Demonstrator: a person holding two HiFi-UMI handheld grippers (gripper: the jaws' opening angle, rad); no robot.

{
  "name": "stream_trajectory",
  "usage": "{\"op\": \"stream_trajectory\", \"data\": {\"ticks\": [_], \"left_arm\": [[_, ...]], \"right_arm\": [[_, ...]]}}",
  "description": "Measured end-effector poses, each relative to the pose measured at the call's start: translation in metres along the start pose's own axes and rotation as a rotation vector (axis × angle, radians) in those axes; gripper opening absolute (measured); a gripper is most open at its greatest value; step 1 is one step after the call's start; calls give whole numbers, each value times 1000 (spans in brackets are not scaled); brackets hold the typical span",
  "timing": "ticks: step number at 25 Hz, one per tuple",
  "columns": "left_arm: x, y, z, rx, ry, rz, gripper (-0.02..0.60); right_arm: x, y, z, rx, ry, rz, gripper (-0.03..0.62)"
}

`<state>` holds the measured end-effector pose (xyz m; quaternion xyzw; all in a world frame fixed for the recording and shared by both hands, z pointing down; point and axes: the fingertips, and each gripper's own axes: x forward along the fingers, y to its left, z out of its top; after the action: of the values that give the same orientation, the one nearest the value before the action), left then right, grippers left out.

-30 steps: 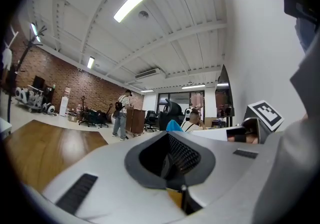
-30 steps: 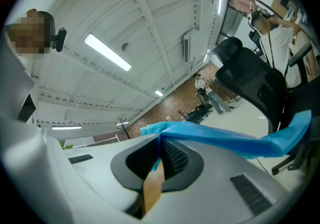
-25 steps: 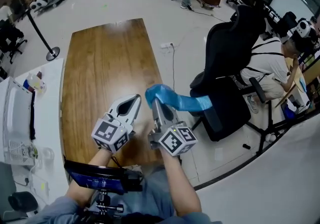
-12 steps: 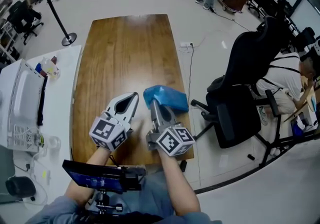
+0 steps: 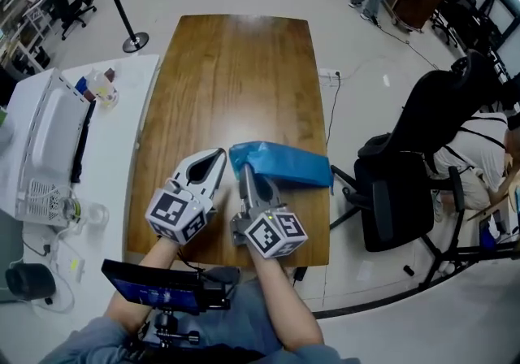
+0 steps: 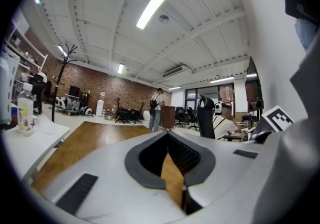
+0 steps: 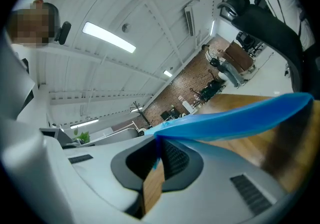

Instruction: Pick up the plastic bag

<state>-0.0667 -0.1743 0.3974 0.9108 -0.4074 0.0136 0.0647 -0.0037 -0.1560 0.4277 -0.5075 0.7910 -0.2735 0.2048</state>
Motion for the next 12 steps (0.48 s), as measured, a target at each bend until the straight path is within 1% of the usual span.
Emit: {"op": "stream_trajectory", "data": {"ticks": [4,6,12], "left_arm": [[-21,23,-5,5,22,70,6],[-34,34,-9,-4,26,109,6],[-63,57,-16,-12,39,191,6]], "right_arm": [[17,14,-26,26,47,34,1],[25,21,-38,40,69,51,1],[41,35,-63,70,100,72,1]]}}
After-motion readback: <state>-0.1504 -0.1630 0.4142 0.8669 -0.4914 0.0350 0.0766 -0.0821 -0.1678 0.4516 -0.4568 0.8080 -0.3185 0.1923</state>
